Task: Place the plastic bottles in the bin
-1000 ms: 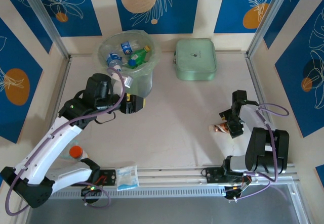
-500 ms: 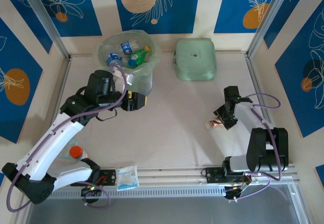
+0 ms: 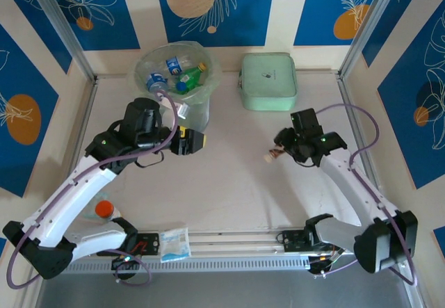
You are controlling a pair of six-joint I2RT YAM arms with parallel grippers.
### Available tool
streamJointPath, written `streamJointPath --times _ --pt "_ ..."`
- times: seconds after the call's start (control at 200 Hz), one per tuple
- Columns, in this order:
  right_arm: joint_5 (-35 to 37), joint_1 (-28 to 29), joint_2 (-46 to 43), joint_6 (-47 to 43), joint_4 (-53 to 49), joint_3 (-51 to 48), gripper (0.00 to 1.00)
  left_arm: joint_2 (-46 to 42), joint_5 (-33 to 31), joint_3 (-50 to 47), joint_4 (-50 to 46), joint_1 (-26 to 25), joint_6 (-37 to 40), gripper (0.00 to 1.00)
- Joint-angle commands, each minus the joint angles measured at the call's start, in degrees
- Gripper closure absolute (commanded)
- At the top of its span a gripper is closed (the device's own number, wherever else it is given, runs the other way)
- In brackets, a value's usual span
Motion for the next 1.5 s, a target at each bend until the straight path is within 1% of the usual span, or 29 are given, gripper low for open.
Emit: streamJointPath --times 0.0,0.065,0.15,0.245,0.37,0.45,0.525,0.68,0.875,0.98,1.045,1.1,1.211,1.321,1.496 --pt "0.20 5.47 -0.75 -4.10 -0.60 9.18 0.43 -0.75 -9.73 2.39 -1.33 -0.32 -0.67 0.33" --pt "0.67 8.92 1.01 -6.20 -0.15 15.54 0.43 -1.46 -12.69 2.62 -1.36 -0.24 -1.25 0.33" --pt "-0.23 12.60 4.69 -8.96 1.05 23.26 0.43 -2.58 -13.55 1.75 -0.32 -0.23 -2.76 0.34" --pt "-3.87 15.12 9.72 -11.53 3.70 31.08 0.43 -3.69 -15.40 0.52 -0.12 -0.23 -4.69 0.35" --pt "-7.80 17.28 17.47 -14.60 6.23 40.97 0.43 -4.80 -19.87 -0.41 -2.51 -0.22 -7.31 0.35" --pt "-9.08 17.75 22.11 -15.59 7.28 46.32 0.43 -5.66 -20.84 -1.28 -4.00 -0.18 -8.18 0.36" --pt "-9.61 18.07 26.19 -16.46 8.48 50.21 0.43 -7.18 -20.38 -2.89 -4.13 -0.18 -8.55 0.36" --pt "-13.43 18.05 34.52 -18.59 10.06 59.28 0.43 -8.96 -19.14 -5.40 -4.36 -0.23 -8.82 0.36" --pt "-13.13 17.66 49.00 -20.94 3.03 78.87 0.43 -9.60 -18.25 -6.03 -4.71 -0.21 -8.96 0.37" --pt "-13.78 16.41 58.23 -19.94 -3.40 92.31 0.42 -10.35 -19.02 -5.98 -5.33 -0.23 -8.78 0.36" --pt "-13.98 15.94 62.51 -19.15 -6.13 98.03 0.42 -11.15 -19.30 -6.31 -5.74 -0.23 -8.52 0.36" --pt "-14.18 15.77 64.33 -18.71 -6.70 99.73 0.41 -11.56 -19.68 -6.51 -6.18 -0.23 -8.26 0.36" --pt "-14.49 15.52 64.59 -17.66 -5.46 97.26 0.38 -11.91 -20.22 -6.79 -7.07 -0.18 -7.79 0.36" --pt "-15.29 15.67 63.92 -17.30 -4.19 94.53 0.27 -12.10 -20.47 -7.04 -7.03 -0.18 -7.59 0.36" --pt "-15.06 15.85 63.87 -17.53 -4.48 94.64 0.20 -11.79 -20.60 -7.09 -6.57 -0.23 -7.41 0.36"
